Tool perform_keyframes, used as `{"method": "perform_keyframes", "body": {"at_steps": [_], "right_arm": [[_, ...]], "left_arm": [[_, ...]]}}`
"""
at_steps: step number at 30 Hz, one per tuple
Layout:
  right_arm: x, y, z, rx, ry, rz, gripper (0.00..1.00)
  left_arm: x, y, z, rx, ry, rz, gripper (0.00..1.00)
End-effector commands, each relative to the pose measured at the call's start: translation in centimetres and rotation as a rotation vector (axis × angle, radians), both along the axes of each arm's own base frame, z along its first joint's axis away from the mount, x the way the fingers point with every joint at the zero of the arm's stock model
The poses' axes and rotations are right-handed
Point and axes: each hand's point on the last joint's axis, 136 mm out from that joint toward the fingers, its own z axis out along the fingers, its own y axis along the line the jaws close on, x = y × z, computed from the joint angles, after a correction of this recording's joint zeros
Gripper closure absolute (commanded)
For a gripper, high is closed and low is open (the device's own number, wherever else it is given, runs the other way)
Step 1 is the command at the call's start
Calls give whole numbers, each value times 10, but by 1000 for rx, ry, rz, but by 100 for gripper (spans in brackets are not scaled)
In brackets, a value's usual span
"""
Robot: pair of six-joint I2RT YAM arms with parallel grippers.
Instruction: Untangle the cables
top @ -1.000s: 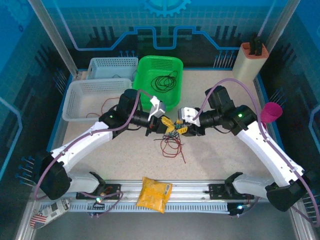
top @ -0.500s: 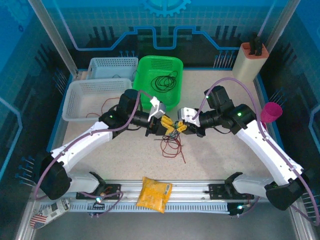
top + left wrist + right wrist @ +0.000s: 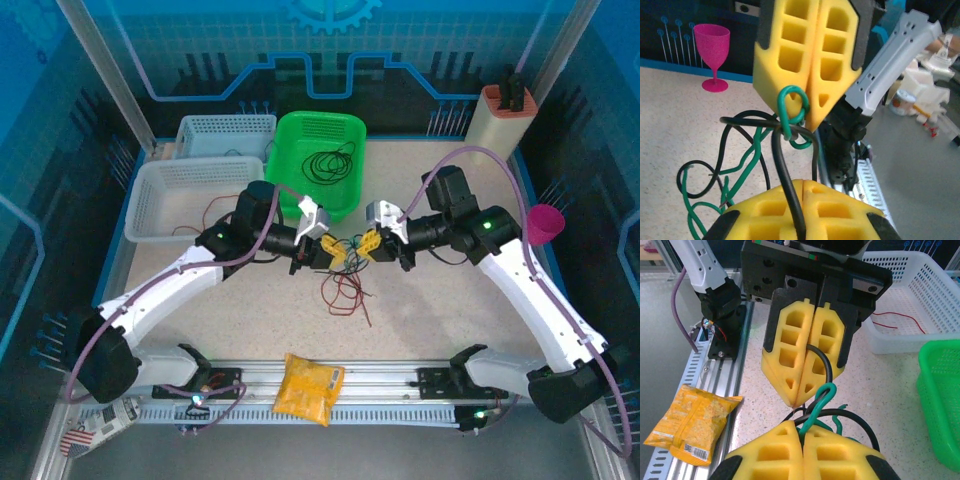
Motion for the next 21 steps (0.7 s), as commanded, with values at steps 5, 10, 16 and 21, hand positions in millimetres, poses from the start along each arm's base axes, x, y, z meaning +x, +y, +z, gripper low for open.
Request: {"method": "perform_keyframes", "body": {"at_steps": [5, 10, 16, 21], "right_arm": [[7, -12, 22, 99, 12, -72, 100], [12, -19, 27, 139, 29, -101, 100], [14, -22, 28, 159, 47, -110, 100], [12, -19, 26, 173, 82, -102, 100]], "left_arm": [[-7, 3, 3, -6, -9, -15, 100], [-8, 4, 2, -2, -6, -17, 100], [-6, 5, 2, 1, -6, -9, 100], [15, 5, 6, 0, -32, 112, 62]]}}
